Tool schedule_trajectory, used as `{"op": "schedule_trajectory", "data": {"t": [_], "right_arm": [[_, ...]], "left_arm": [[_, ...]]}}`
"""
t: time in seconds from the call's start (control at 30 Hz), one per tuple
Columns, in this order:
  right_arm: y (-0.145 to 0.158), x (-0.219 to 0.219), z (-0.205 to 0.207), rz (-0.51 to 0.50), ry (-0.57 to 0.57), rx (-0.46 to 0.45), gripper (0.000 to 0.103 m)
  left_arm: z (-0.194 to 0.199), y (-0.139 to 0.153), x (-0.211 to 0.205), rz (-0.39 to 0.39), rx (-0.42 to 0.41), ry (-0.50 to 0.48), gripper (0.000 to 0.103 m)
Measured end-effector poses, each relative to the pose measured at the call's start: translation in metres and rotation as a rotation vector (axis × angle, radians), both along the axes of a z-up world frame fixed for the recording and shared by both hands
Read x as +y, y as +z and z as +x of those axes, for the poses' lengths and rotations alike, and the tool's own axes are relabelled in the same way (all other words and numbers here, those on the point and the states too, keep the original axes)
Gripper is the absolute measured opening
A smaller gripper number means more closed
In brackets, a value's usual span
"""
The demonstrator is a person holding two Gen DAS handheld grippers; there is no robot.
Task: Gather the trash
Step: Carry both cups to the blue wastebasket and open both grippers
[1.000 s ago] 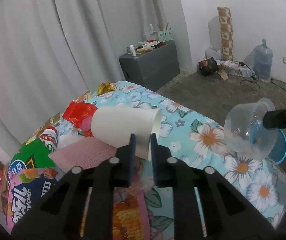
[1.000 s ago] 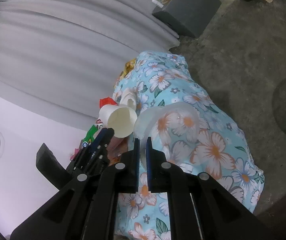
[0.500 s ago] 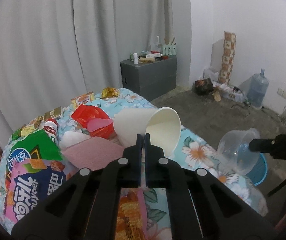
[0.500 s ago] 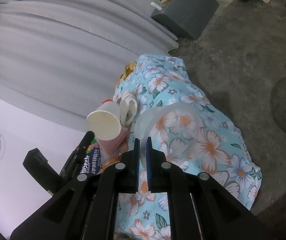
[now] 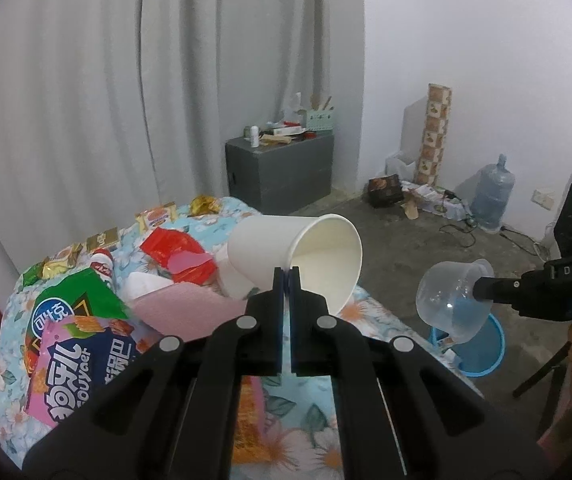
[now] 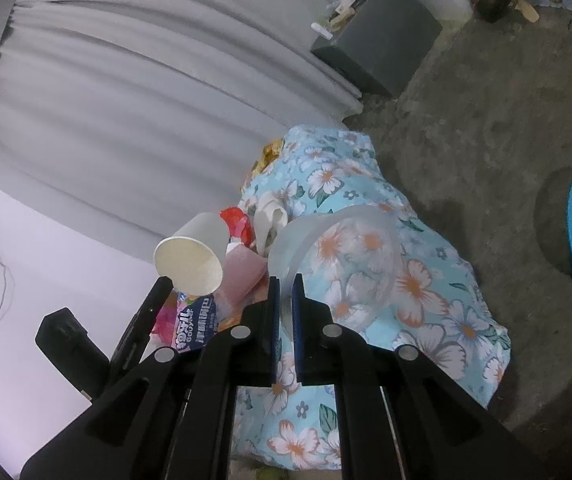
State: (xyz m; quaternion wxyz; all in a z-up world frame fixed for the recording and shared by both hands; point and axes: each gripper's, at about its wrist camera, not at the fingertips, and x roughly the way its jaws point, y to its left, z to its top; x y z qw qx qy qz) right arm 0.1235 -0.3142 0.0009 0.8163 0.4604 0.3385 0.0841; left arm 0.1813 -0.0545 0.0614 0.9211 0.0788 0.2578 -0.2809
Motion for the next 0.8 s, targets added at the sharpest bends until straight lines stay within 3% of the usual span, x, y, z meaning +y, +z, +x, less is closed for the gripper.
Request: {"op": "schedule_trajectory", "data": {"t": [0.27, 0.47, 0.63, 0.8], "right_arm": [[0.009, -0.026, -0.046, -0.003, -0.084, -0.033, 0.006], [0.003, -0.067, -0.088, -0.002, -0.209, -0.026, 0.006], [-0.014, -0.105, -0.117, -0.004, -0.348, 0.012, 0.006], [-0.048, -0.139, -0.138, 0.011, -0.476, 0.086, 0.006]], "left_arm": [[-0.030, 0.015, -0.033, -0.009, -0.005, -0.097, 0.000], [-0.039, 0.016, -0.083, -0.017, 0.035, -0.217, 0.000], [-0.036, 0.001, -0.141, -0.010, 0.144, -0.336, 0.000], [-0.022, -0.032, -0.206, 0.007, 0.344, -0.420, 0.000]]}}
